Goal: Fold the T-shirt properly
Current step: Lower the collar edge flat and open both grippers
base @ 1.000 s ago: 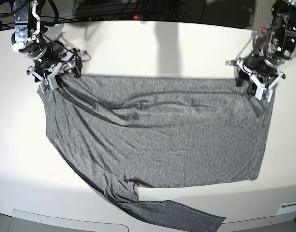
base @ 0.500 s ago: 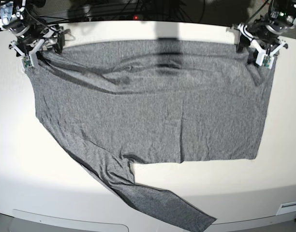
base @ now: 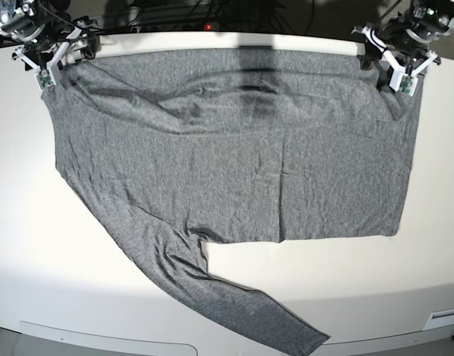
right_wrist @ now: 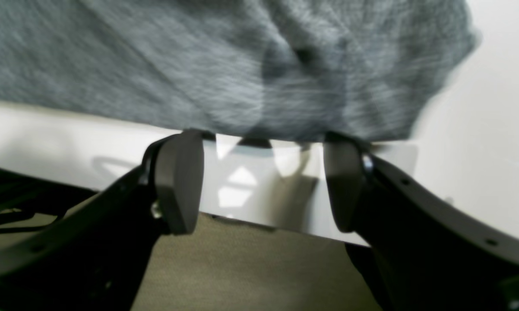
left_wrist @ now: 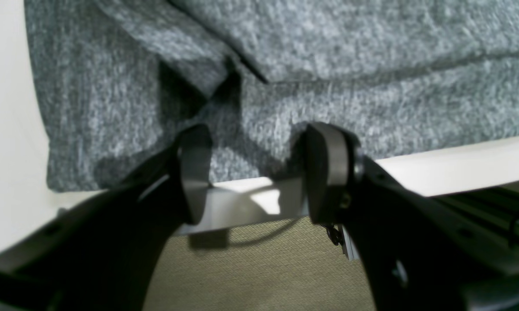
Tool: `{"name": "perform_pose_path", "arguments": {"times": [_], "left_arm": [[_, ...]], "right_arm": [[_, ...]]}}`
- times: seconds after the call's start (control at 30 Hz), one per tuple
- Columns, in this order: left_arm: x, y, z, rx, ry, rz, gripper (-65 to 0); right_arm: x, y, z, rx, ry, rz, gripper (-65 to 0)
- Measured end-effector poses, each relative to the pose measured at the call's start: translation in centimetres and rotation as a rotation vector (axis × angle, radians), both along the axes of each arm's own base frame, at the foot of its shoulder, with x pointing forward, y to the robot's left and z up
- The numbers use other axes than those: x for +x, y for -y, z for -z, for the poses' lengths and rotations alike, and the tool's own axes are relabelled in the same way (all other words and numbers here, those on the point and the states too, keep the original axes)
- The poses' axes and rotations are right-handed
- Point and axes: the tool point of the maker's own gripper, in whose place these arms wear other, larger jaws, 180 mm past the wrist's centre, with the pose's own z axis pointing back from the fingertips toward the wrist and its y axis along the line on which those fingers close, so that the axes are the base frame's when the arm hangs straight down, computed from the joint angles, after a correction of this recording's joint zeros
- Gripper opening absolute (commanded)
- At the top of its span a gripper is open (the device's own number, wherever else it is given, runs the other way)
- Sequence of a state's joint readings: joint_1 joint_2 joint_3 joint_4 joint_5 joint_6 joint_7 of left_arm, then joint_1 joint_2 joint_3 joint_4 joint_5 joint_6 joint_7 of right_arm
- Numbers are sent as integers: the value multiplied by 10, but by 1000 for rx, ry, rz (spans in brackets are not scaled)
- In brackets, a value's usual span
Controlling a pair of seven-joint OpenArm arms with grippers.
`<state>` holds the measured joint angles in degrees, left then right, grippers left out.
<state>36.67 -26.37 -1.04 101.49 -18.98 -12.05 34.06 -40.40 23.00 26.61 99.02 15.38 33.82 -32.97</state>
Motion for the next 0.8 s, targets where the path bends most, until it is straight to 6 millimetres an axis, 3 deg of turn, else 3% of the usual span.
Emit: {"name": "perform_pose_path", "arguments": {"times": [0.3, 0.43, 0.6, 0.8], "left_arm": [[-1, 3, -3, 4, -9, 11, -315], [-3, 9, -12, 29, -20, 52, -315], [9, 0, -21, 107, 30, 24, -315], [11, -6, -22, 151, 43, 39, -315]], "right_arm": [[7, 0, -2, 2, 22, 1, -218], [19, -3, -6, 18, 48, 7, -218], [34, -11, -18, 36, 106, -8, -218], [38, -14, -23, 33, 119, -18, -218]]}}
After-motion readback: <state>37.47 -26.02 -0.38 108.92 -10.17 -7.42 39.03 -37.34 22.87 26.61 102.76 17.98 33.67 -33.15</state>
